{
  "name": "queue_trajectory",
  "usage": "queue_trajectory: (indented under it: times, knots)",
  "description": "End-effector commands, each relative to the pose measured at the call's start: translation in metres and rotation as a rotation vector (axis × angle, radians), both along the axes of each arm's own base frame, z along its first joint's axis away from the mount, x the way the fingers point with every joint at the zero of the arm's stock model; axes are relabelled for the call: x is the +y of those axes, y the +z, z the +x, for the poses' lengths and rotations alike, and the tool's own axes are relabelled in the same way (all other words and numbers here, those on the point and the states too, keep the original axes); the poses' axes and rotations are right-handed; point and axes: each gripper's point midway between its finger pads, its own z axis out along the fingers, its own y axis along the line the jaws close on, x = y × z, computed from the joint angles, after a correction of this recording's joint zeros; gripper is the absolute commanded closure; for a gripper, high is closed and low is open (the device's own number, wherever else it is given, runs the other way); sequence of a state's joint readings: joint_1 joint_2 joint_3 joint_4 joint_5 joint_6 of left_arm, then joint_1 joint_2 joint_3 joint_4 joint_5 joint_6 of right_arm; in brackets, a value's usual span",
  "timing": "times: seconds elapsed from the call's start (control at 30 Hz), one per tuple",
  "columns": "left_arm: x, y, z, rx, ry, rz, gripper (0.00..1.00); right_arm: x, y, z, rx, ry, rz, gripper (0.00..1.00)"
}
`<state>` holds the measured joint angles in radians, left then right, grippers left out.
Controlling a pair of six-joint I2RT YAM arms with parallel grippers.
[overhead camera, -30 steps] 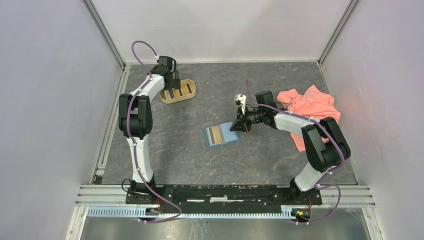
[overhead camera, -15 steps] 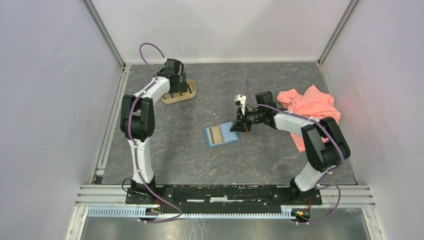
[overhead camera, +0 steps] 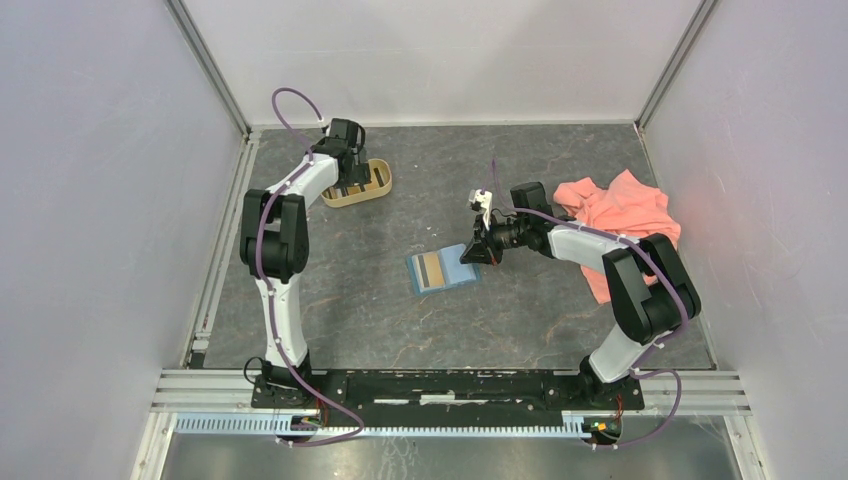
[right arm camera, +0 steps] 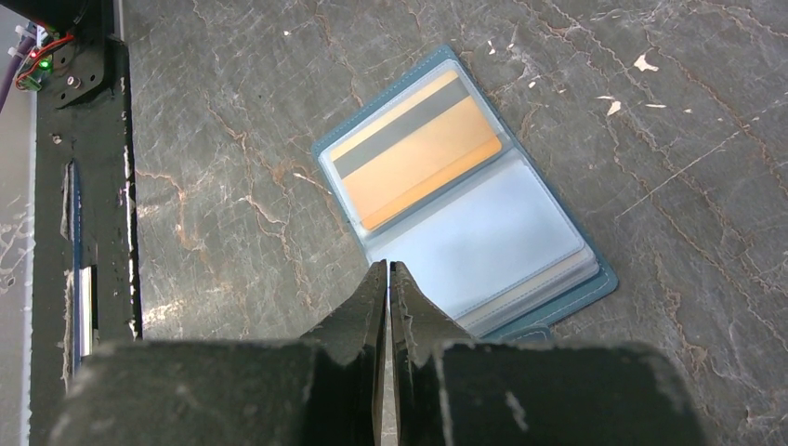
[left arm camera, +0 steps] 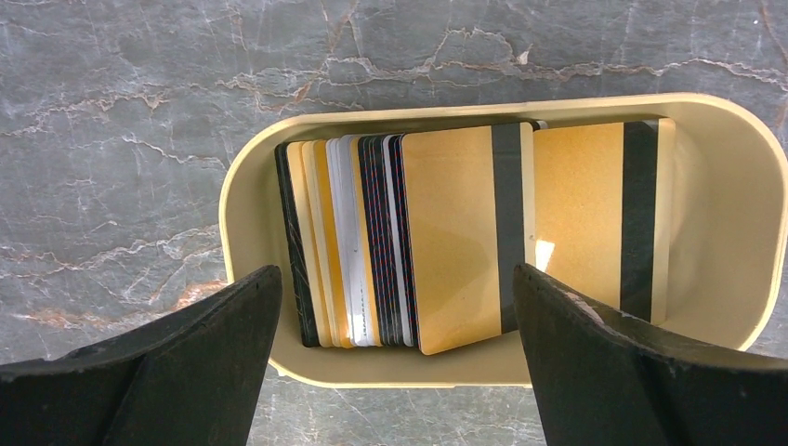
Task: Put the credit cards into the card holder
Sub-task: Pick up the credit card from the storage box.
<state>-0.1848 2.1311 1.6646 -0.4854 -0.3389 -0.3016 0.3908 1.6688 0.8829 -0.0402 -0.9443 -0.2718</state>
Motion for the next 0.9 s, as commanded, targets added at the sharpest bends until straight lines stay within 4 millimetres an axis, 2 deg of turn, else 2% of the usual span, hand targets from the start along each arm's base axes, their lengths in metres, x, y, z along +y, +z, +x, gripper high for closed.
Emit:
queue_trajectory:
  times: [0.0,0.33,0.6,0.73,0.87]
  knots:
    - [0.005,-0.008,-0.002,0.009,0.067,-0.042,0.0,0.007,0.019,0.008,-0.055,0.025,0.035,0.92]
    - [0.005,-0.016,-0.004,0.022,0.106,-0.169,0.0,0.007,0.019,0.008,-0.057,0.027,0.036,0.92]
    - [-0.002,-0.032,-0.006,0.053,0.11,-0.312,0.01,0.007,0.021,0.008,-0.059,0.027,0.037,0.92]
    - [-0.008,-0.029,-0.004,0.036,0.088,-0.364,0.06,0.007,0.021,0.007,-0.059,0.03,0.038,0.92]
    - [-0.017,-0.017,0.0,-0.007,0.053,-0.43,0.12,0.007,0.021,0.007,-0.059,0.028,0.037,0.92]
